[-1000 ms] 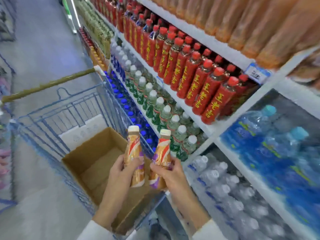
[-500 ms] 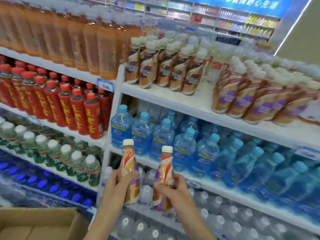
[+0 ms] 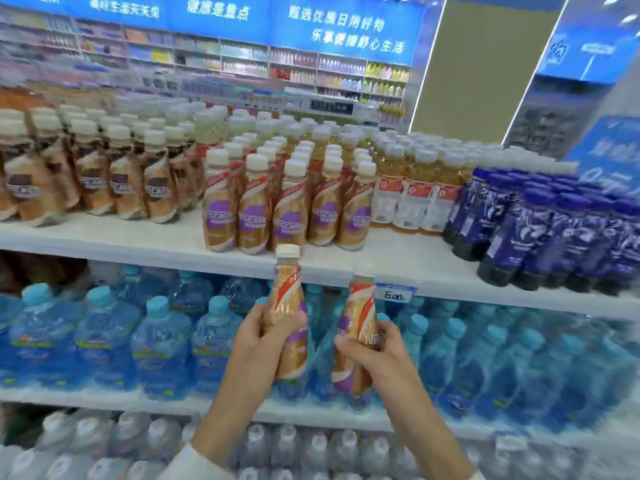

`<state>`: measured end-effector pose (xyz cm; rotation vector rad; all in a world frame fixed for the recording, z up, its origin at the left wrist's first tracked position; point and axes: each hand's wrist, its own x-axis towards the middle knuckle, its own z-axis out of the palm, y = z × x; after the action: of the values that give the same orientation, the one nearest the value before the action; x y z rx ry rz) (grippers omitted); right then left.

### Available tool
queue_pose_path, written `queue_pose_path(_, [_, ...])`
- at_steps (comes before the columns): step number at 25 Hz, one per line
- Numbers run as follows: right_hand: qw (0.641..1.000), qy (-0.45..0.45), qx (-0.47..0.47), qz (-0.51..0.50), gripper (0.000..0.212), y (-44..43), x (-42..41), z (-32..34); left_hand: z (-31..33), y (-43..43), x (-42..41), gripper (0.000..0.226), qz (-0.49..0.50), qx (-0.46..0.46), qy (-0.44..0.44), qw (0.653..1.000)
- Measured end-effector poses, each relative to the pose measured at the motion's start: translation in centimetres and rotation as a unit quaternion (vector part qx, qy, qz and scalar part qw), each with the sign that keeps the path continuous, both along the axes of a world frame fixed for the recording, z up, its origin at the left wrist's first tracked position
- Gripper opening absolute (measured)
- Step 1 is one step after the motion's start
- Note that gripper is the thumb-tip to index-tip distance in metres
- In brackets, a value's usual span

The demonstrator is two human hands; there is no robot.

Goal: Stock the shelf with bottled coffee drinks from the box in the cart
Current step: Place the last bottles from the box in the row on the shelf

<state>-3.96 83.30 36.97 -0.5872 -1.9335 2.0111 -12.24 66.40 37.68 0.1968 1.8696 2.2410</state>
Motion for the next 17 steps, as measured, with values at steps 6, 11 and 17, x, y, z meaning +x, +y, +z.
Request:
queue_pose_path(6, [0.994,0.103,0.049,-0.001,0.064,7.2,-4.6,6.8,6.1,8.6,-3.5,0.026,0.025,-0.003,0.147,0.989])
queue_pose_path(11, [0.981,0.151,0.121,-0.012,0.061,9.7,-9.1,9.4,7.3,12.2,-7.6,0.067,0.039,-0.121,0.244,0.961])
queue_pose_path(17, [0.981,0.138,0.137,-0.013,0.059,10.5,-11.3,7.4,5.0,12.4,-9.9,0.062,0.029,-0.137,0.244,0.960])
